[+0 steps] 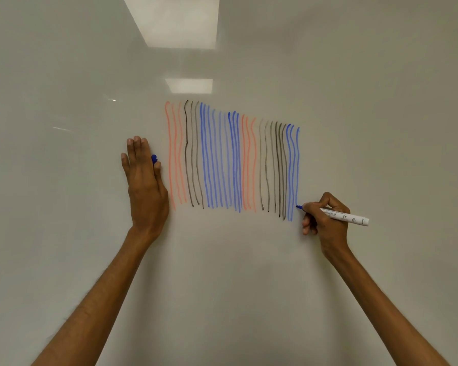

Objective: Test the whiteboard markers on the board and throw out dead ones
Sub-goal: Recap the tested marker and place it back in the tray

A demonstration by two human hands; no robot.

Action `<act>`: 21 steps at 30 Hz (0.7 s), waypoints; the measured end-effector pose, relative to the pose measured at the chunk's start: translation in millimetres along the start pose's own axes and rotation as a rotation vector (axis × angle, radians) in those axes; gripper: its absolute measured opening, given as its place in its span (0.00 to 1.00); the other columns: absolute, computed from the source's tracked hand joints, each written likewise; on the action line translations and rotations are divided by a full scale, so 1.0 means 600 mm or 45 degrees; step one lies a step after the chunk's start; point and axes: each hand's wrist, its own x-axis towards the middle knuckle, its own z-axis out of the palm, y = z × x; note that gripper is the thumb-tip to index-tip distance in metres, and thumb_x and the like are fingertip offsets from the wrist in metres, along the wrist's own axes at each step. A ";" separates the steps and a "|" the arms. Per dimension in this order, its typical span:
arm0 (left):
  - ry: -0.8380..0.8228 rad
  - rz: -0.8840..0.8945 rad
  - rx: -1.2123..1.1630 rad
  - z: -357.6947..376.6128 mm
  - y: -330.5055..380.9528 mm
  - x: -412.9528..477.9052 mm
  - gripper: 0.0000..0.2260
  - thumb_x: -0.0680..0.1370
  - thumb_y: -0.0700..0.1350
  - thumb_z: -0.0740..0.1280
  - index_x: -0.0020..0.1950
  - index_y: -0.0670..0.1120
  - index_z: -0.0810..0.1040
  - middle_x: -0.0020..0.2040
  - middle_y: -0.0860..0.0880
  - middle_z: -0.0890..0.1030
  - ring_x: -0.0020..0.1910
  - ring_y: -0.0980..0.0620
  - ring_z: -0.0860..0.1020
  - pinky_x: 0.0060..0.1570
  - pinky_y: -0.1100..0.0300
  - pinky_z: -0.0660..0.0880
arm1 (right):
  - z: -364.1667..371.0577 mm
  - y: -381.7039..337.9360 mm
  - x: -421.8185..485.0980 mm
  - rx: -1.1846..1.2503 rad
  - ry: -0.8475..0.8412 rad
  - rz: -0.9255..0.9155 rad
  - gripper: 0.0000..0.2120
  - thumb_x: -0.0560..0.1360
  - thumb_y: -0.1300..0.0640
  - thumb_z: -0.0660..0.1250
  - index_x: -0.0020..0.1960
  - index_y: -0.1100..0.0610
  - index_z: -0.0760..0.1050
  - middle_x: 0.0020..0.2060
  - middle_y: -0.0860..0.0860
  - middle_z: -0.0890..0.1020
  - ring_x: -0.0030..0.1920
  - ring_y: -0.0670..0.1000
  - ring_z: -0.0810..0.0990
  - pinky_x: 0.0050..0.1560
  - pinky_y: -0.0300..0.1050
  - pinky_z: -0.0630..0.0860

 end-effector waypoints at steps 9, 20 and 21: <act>-0.102 -0.176 -0.177 -0.032 0.012 -0.066 0.21 0.85 0.37 0.53 0.79 0.38 0.58 0.79 0.45 0.60 0.80 0.51 0.54 0.79 0.54 0.48 | -0.009 0.007 -0.034 0.048 -0.015 0.116 0.16 0.75 0.72 0.66 0.33 0.60 0.65 0.23 0.56 0.78 0.19 0.54 0.74 0.19 0.39 0.66; -0.316 -0.627 -0.430 -0.146 0.099 -0.250 0.09 0.84 0.42 0.60 0.61 0.46 0.77 0.55 0.55 0.81 0.55 0.59 0.79 0.57 0.67 0.73 | -0.001 0.010 -0.122 0.161 -0.032 0.375 0.03 0.75 0.66 0.70 0.44 0.60 0.78 0.29 0.52 0.80 0.25 0.50 0.77 0.25 0.39 0.69; -0.363 -0.674 -0.454 -0.154 0.104 -0.274 0.08 0.84 0.42 0.62 0.60 0.47 0.79 0.54 0.55 0.82 0.54 0.60 0.80 0.57 0.65 0.74 | 0.003 0.016 -0.140 0.172 -0.048 0.404 0.03 0.75 0.66 0.70 0.46 0.60 0.79 0.29 0.52 0.80 0.25 0.50 0.77 0.25 0.38 0.70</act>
